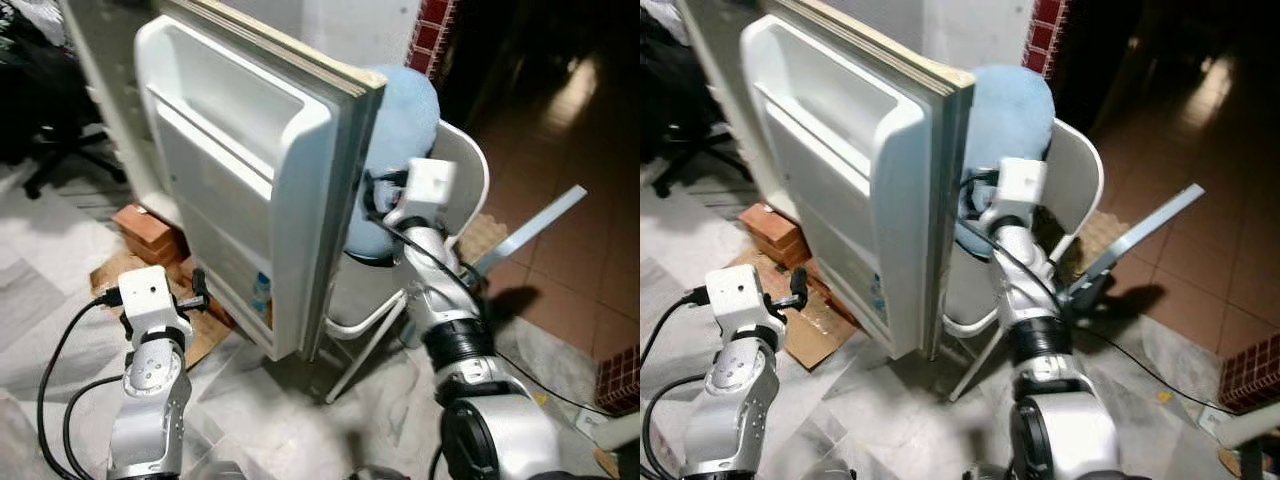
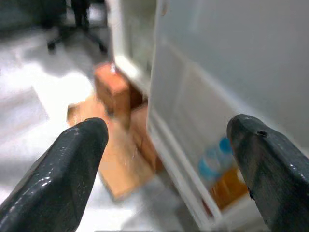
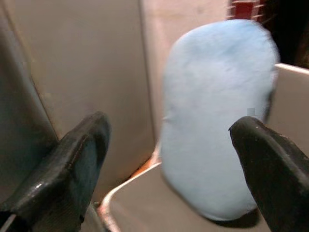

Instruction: Restocking fridge

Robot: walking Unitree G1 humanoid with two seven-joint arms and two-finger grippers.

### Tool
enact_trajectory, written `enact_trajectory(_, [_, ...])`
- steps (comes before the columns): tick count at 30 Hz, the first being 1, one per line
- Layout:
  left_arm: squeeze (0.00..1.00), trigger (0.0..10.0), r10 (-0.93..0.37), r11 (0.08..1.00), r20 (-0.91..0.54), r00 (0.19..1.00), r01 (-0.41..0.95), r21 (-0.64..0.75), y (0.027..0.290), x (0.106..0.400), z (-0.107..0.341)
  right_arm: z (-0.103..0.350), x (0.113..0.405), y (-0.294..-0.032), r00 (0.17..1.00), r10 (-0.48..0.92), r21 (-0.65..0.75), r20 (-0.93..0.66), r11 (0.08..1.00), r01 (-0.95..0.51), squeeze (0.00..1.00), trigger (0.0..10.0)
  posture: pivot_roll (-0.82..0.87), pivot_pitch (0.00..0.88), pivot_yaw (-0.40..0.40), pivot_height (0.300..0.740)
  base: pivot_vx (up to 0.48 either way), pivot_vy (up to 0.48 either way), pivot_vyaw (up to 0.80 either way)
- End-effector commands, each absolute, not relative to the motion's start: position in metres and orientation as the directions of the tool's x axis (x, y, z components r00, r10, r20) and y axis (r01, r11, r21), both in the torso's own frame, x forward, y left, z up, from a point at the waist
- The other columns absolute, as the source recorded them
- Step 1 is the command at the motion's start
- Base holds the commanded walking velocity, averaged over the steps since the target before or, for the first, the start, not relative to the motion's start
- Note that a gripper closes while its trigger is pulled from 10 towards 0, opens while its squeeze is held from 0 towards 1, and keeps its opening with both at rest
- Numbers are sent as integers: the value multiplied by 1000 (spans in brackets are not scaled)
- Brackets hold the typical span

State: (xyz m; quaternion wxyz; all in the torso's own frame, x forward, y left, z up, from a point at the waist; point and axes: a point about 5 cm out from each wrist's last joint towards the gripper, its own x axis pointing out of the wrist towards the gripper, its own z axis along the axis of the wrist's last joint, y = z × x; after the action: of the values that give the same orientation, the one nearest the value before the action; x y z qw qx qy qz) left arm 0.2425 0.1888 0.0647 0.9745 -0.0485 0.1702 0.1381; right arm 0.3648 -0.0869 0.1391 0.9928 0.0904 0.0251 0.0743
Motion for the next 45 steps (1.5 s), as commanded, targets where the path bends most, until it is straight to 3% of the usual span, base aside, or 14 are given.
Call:
enact_trajectory(1, [0, 10000, 249, 950, -413, 876, -303, -70, 188, 240, 57, 159, 367, -69, 973, 230, 186, 30, 955, -231, 0, 10000, 63, 0, -54, 740, 0, 0, 0])
enact_trajectory(8, [0, 10000, 251, 950, -491, 834, -309, -41, 198, 233, 46, 169, 365, -42, 948, 314, 256, 53, 913, -317, 0, 10000, 81, 0, -54, 740, 0, 0, 0])
enact_trajectory(10, [0, 10000, 227, 959, -495, 839, -281, -37, 196, 235, 46, 181, 357, -22, 881, 462, 299, 107, 830, -471, 0, 10000, 89, 0, -59, 740, 0, 0, 0])
enact_trajectory(12, [0, 10000, 203, 964, -498, 843, -262, -50, 193, 235, 47, 195, 339, -6, 724, 661, 395, 198, 622, -676, 0, 10000, 94, 0, -61, 740, 0, 0, 0])
enact_trajectory(13, [0, 10000, 194, 965, -503, 842, -257, -59, 192, 236, 47, 204, 323, -2, 578, 768, 426, 277, 441, -790, 0, 10000, 91, 0, -62, 740, 0, 0, 0])
enact_trajectory(14, [0, 10000, 194, 965, -503, 842, -257, -59, 192, 236, 47, 204, 323, -2, 578, 768, 426, 277, 441, -790, 0, 10000, 91, 0, -62, 740, 0, 0, 0])
enact_trajectory(15, [0, 10000, 191, 963, -523, 831, -263, -66, 191, 235, 45, 198, 314, -10, 493, 831, 364, 258, 389, -846, 0, 10000, 87, 0, -61, 740, 0, 0, 0])
enact_trajectory(18, [0, 10000, 176, 965, -545, 819, -253, -68, 190, 235, 42, 171, 320, -26, 548, 829, 246, 117, 510, -824, 0, 10000, 84, 0, -58, 740, 0, 0, 0])
enact_trajectory(21, [0, 10000, 169, 968, -548, 819, -242, -64, 190, 237, 42, 142, 333, -44, 653, 755, 183, -55, 651, -737, 0, 10000, 83, 0, -55, 740, 0, 0, 0])
enact_trajectory(29, [0, 10000, 153, 974, -541, 827, -218, -58, 190, 240, 45, 105, 340, -86, 814, 511, 63, -276, 855, -516, 0, 10000, 81, 0, -49, 740, 0, 0, 0])
enact_trajectory(35, [0, 10000, 317, 941, -398, 861, -338, 16, 216, 250, 66, 96, 340, -99, 844, 448, 16, -295, 885, -465, 0, 10000, 80, 0, -54, 740, 0, 0, 0])
enact_trajectory(38, [0, 10000, 384, 915, -317, 867, -403, 6, 233, 258, 80, 99, 342, -120, 916, 324, 20, -236, 944, -329, 0, 10000, 84, 0, -58, 740, 0, 0, 0])
enact_trajectory(45, [0, 10000, 375, 922, -273, 886, -387, 12, 230, 257, 84, 102, 333, -139, 964, 218, 33, -152, 976, -216, 0, 10000, 76, 0, -55, 740, 0, 0, 0])
